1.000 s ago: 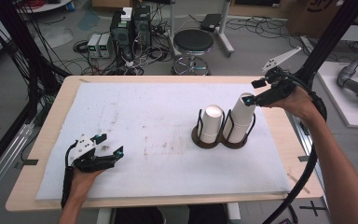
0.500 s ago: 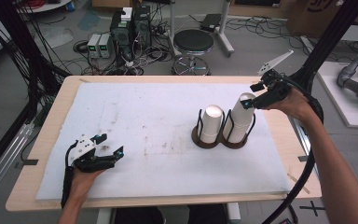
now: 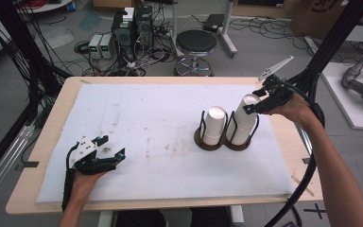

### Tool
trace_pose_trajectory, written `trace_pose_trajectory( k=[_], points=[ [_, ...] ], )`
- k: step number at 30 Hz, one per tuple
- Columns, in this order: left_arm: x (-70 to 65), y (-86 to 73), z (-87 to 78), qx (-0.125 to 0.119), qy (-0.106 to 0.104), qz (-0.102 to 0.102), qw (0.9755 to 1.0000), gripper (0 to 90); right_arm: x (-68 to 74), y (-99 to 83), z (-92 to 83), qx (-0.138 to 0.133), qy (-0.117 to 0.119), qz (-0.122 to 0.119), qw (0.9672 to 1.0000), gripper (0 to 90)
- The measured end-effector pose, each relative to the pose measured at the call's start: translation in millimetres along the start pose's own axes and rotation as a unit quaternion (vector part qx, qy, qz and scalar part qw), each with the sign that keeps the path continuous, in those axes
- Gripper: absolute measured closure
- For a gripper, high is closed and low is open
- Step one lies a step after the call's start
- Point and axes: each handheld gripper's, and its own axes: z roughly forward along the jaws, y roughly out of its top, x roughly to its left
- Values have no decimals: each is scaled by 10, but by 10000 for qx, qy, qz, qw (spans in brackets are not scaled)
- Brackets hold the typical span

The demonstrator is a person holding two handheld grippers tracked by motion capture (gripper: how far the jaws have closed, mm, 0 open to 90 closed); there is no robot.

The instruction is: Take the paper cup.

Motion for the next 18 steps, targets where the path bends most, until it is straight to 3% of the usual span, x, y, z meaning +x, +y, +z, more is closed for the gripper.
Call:
trace_pose_trajectory(
  k=[3,6,12,18],
  points=[
    [0,0,0,-2,2,2,10000,153,2,-2,2,42,-3,14,10000,193],
    [-3,-1,1,-8,6,1,10000,153,2,1,3,57,62,-53,10000,268],
    [-3,-1,0,-11,6,2,10000,153,17,12,34,161,25,-96,9998,321],
    [-1,0,4,-8,4,-9,10000,153,23,7,25,173,21,-84,9998,332]
  ],
)
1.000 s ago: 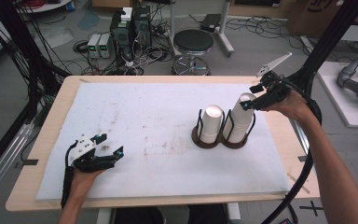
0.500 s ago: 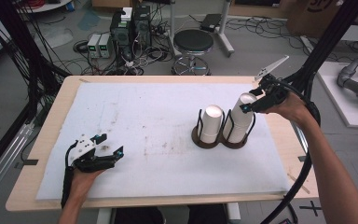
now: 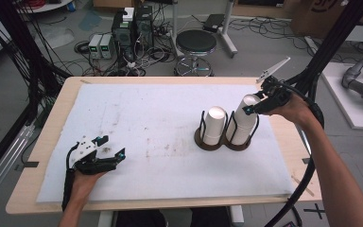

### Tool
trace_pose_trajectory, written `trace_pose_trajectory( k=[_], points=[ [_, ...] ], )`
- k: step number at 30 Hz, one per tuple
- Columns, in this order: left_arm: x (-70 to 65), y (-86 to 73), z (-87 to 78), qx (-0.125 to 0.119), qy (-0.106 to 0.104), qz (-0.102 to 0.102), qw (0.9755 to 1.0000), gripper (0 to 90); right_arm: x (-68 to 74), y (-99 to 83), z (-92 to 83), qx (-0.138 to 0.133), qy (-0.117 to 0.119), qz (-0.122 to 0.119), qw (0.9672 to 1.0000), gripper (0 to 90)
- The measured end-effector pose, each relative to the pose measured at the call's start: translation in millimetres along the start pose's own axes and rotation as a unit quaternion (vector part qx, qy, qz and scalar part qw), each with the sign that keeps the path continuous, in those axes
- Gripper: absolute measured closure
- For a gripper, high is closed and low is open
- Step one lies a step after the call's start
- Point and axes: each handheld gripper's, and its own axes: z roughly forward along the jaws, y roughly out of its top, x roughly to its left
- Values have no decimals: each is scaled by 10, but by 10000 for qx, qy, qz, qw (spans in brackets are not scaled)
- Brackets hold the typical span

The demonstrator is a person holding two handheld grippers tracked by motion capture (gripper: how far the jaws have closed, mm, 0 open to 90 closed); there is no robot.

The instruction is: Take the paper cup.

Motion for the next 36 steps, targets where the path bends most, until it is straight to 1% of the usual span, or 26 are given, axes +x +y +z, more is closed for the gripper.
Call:
trace_pose_trajectory(
  k=[6,8,12,20,30,36],
  points=[
    [0,1,0,8,6,6,10000,153,9,5,-4,11,-18,-42,10000,336],
    [-1,2,0,11,8,4,10000,153,14,6,-8,8,-22,-12,10000,336],
    [-2,2,1,18,7,6,10000,153,9,11,-39,-53,-24,-13,10000,340],
    [-4,3,1,22,12,12,10000,153,20,69,-173,-179,-55,-50,9998,345],
    [-2,3,0,22,2,16,10000,153,70,165,-349,-304,-160,-123,9993,349],
    [-4,2,-4,14,11,18,10000,153,95,242,-496,-423,-244,-186,9986,349]
  ],
)
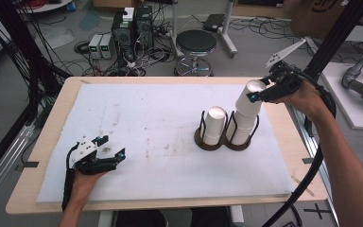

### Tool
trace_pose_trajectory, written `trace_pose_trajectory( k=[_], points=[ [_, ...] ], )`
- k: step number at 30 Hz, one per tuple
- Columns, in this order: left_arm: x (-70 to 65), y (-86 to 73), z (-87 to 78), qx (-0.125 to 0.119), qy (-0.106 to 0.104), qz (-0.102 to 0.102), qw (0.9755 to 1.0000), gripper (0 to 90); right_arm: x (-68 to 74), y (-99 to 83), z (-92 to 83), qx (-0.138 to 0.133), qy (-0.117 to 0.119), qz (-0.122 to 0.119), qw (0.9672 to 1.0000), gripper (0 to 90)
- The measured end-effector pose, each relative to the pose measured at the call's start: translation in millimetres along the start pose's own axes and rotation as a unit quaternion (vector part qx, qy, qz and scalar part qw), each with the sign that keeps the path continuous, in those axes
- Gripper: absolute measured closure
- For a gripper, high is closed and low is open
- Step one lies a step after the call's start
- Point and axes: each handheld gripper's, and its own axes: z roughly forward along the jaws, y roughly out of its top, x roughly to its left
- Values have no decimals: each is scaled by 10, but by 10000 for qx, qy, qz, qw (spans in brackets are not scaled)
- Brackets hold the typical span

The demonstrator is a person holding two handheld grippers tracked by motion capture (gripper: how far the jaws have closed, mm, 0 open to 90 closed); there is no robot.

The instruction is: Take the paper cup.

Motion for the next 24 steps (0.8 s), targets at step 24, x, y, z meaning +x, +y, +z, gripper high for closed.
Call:
trace_pose_trajectory(
  k=[24],
  points=[
    [-4,1,6,16,-13,14,10000,153,117,170,-399,-271,-175,-200,9993,349]
  ],
)
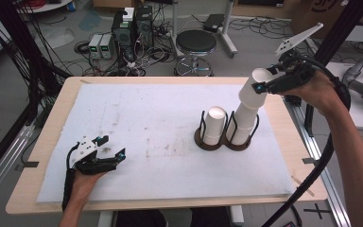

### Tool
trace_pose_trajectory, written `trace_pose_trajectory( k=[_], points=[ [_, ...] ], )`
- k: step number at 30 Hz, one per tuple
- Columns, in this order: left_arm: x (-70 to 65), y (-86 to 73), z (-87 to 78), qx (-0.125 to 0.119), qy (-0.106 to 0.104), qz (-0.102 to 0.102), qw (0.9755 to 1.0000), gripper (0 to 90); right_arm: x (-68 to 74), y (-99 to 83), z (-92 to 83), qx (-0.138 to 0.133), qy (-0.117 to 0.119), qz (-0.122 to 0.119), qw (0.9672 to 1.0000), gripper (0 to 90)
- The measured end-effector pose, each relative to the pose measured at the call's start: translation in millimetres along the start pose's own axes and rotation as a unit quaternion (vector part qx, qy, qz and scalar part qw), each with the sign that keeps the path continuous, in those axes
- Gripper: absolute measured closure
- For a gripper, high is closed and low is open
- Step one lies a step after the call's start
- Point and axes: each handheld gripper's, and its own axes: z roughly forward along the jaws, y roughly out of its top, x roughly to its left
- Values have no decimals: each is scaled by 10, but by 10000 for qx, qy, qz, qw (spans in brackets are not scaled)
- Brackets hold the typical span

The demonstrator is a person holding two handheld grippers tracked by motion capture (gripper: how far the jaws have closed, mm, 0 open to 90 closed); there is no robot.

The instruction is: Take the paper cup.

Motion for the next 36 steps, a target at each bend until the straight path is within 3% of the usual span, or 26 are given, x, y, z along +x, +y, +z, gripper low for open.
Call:
trace_pose_trajectory(
  k=[15,25,36],
  points=[
    [-4,1,1,17,5,50,10000,153,342,-63,-177,-337,229,-290,9987,349],
    [-11,0,3,10,11,44,10000,153,565,-117,-198,-497,409,-382,9972,349],
    [-14,0,2,13,25,65,10000,153,763,-212,-145,-791,708,-431,9934,349]
  ],
)
